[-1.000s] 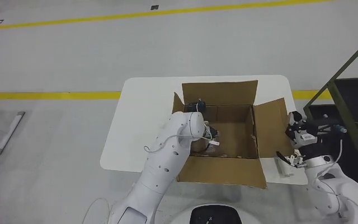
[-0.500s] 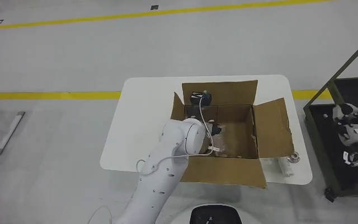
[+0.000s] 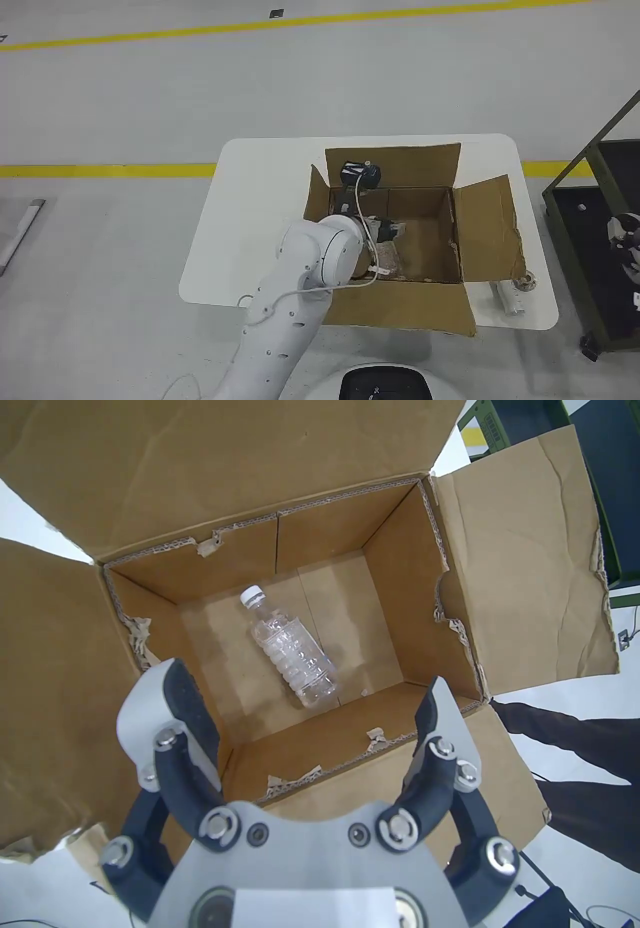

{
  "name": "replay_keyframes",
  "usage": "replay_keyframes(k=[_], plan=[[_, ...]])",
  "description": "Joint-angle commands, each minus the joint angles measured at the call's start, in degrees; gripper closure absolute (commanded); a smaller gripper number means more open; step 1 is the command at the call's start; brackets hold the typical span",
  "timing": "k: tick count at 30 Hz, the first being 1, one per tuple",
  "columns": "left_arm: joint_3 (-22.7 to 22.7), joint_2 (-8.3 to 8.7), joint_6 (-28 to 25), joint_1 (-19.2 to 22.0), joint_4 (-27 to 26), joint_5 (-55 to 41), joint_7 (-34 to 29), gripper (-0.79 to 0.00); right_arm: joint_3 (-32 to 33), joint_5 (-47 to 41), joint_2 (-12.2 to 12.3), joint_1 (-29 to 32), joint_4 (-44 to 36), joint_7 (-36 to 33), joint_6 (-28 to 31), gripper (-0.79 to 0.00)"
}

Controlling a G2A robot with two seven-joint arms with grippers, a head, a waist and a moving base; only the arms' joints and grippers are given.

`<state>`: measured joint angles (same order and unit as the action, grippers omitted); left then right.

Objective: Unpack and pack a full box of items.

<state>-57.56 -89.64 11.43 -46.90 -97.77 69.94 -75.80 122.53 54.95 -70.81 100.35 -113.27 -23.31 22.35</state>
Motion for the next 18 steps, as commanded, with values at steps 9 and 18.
replay_keyframes(k=[9,18], plan=[[-3.5,0.61,-1.0,-1.1,-3.6,0.5,0.2,-0.785,-7.6,7.8,1.3,1.1,1.4,-24.1,3.2,0.000],[-4.5,0.85,-2.5,-1.2,-4.2,-1.0,-0.2,-0.785,-13.6,5.8,1.9,-1.3,2.7,-34.4,4.3,-0.785]])
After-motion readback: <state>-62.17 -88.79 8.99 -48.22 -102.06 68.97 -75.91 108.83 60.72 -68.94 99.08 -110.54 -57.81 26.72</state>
